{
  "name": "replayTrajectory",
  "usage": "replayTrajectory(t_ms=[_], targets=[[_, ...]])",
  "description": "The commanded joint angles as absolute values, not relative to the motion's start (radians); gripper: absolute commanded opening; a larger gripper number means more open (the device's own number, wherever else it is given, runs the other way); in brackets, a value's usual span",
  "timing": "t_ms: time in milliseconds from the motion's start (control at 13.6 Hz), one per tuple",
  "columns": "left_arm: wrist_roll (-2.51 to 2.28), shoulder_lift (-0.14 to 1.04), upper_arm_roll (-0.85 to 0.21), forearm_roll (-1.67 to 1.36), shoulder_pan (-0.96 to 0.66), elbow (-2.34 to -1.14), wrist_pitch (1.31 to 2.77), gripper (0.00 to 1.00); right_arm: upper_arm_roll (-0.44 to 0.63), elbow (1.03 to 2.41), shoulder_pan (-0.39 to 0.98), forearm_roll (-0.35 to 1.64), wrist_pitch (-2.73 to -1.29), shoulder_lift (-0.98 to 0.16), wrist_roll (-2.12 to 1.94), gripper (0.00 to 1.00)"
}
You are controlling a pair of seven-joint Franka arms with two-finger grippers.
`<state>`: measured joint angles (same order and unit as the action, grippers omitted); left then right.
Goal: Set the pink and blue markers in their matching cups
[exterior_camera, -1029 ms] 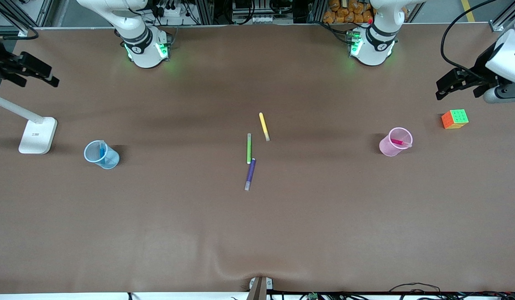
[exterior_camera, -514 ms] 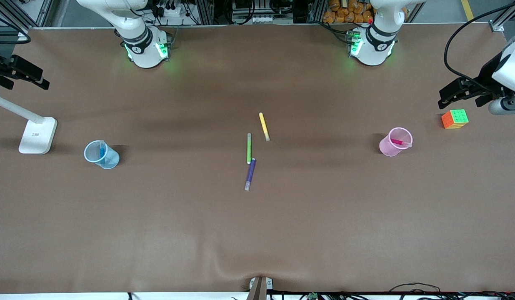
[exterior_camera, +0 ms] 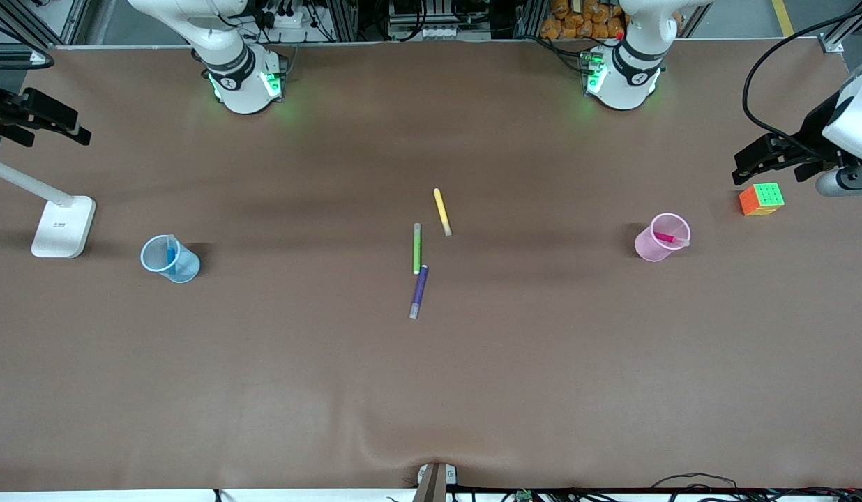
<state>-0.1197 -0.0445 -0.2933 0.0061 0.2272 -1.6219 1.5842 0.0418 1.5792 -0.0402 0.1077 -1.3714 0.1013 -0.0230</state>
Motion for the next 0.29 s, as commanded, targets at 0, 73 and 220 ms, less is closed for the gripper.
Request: replayTrajectory(t_ms=[0, 73, 220], targets=[[-0.107, -0.022, -0.293, 0.005, 0.229, -1.589, 1.562, 1.0, 0.048, 1.557, -0.044, 0.127, -1.353, 0.092, -0.028, 1.0], [-0.109, -0.02, -0.293, 0.005, 0.227, -1.589, 1.562, 1.0, 0.048, 1.557, -0.044, 0.127, -1.353, 0.092, -0.028, 1.0], [-0.106, -0.012, -0.293, 0.005, 0.227, -1.591, 1.562, 1.0, 0.048, 1.557, -0.043, 0.114, -1.359, 0.092, -0.031, 1.0]])
